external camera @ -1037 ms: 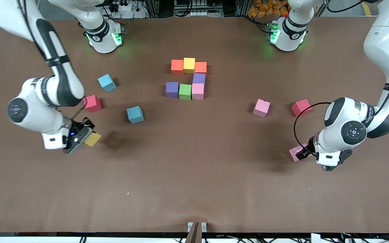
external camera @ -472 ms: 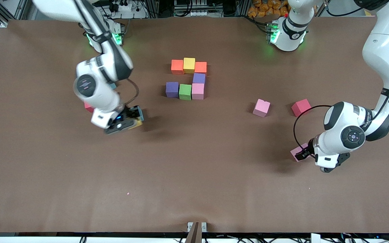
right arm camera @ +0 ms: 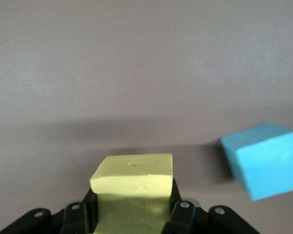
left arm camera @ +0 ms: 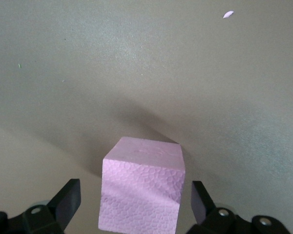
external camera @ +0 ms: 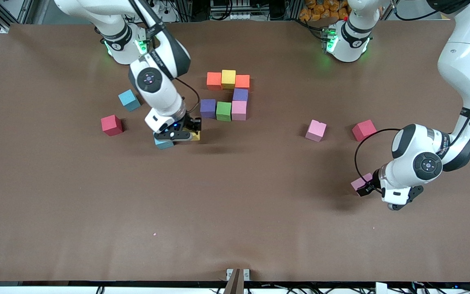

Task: Form number 2 with 11 blocks
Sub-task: 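Place yellow beside green with the right gripper while the left gripper lifts pink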

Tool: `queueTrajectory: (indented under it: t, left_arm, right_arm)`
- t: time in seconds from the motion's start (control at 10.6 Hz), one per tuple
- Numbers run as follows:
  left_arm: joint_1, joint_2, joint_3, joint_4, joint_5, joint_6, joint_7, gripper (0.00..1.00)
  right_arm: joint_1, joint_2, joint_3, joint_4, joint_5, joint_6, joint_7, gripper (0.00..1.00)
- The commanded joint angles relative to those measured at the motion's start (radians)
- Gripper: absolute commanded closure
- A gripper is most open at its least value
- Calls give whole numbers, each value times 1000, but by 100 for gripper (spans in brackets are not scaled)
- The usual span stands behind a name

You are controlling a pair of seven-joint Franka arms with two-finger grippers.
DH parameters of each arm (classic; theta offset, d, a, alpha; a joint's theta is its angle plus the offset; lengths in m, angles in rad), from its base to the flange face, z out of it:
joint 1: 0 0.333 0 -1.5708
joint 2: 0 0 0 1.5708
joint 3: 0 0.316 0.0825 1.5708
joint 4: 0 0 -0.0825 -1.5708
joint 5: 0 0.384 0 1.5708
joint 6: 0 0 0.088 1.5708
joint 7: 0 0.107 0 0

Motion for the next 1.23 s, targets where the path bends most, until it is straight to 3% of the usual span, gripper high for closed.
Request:
queueTrajectory:
  t: [0.0, 0.57, 1.13]
  left_arm:
    - [-9, 2, 8, 17, 19, 4, 12, 0]
    - [-21, -69, 0, 77, 100, -10, 110, 0]
    - [23, -94, 0, 77, 76, -65, 123, 0]
  right_arm:
    - [39, 40, -7, -14, 7, 59, 86, 79]
    - [114, 87, -8, -16, 7, 78, 135, 78]
    - [137, 130, -8, -25, 3, 87, 137, 76]
